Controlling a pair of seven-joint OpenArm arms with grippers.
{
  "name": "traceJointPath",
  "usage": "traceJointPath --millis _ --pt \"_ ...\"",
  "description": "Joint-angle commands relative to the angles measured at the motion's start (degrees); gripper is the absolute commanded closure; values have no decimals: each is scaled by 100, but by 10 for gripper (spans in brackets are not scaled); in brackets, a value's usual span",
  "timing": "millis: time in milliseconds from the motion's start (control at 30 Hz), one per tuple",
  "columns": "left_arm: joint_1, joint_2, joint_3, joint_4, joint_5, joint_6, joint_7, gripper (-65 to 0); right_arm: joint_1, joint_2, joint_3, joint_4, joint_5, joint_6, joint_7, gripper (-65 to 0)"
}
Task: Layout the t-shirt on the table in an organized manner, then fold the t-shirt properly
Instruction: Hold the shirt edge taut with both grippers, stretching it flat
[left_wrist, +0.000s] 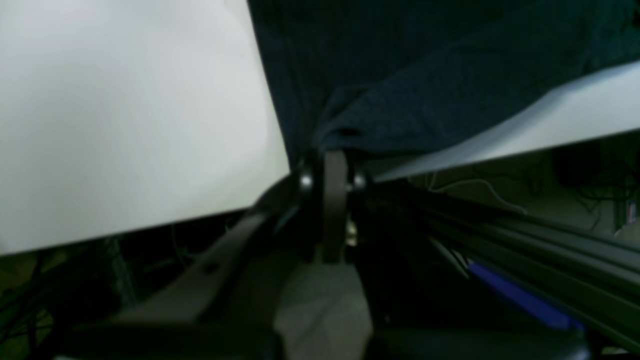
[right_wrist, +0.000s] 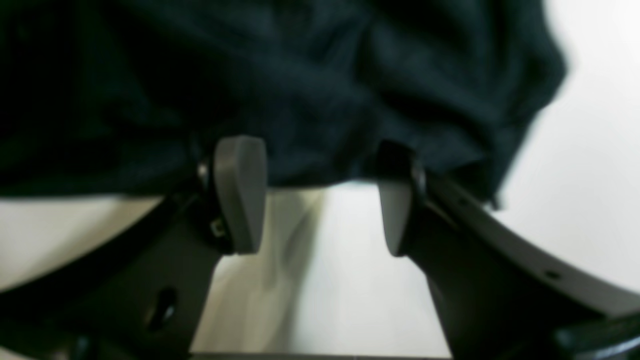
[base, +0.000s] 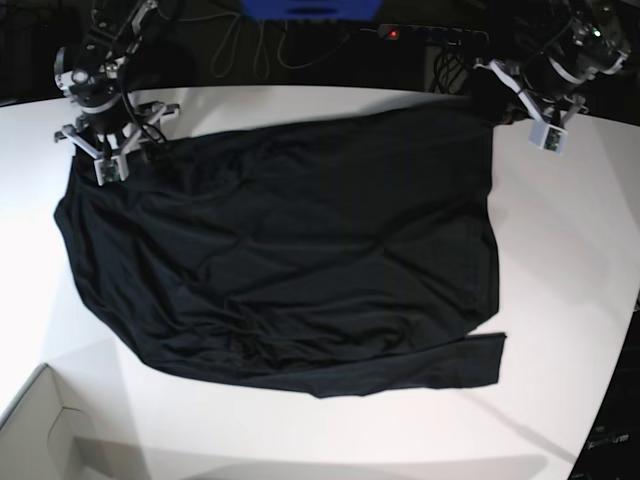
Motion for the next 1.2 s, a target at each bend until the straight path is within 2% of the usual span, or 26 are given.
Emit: traceJointPath --millis 0,233,300,400,467,667,800,967,1167 --pt "30 -55 -28 5 -57 12 -91 -2 1 21 -10 15 70 -27 117 -357" --pt "3 -55 -28 -48 -57 12 -91 -2 1 21 -19 -336 70 -27 126 -352" --pt "3 -55 -28 -48 -57 12 -91 -2 1 21 -19 -433 70 -27 126 -319" --pt "3 -55 -28 -21 -57 12 -91 -2 -8 21 -19 -380 70 -27 126 -155" --pt "3 -55 -28 5 -84 12 -91 -2 -17 21 16 -257 70 -27 126 -6" --pt "3 -37 -28 31 -101 12 -91 -2 -61 21 42 745 79 -27 100 0" --pt "3 -20 -28 172 -101 12 -91 -2 -52 21 42 1361 413 -27 82 0" --pt "-93 -20 -28 313 -101 12 -91 -2 -26 21 34 1466 852 -27 108 0" --pt "-173 -20 -28 278 -101 12 -91 -2 132 21 -213 1457 879 -27 91 0"
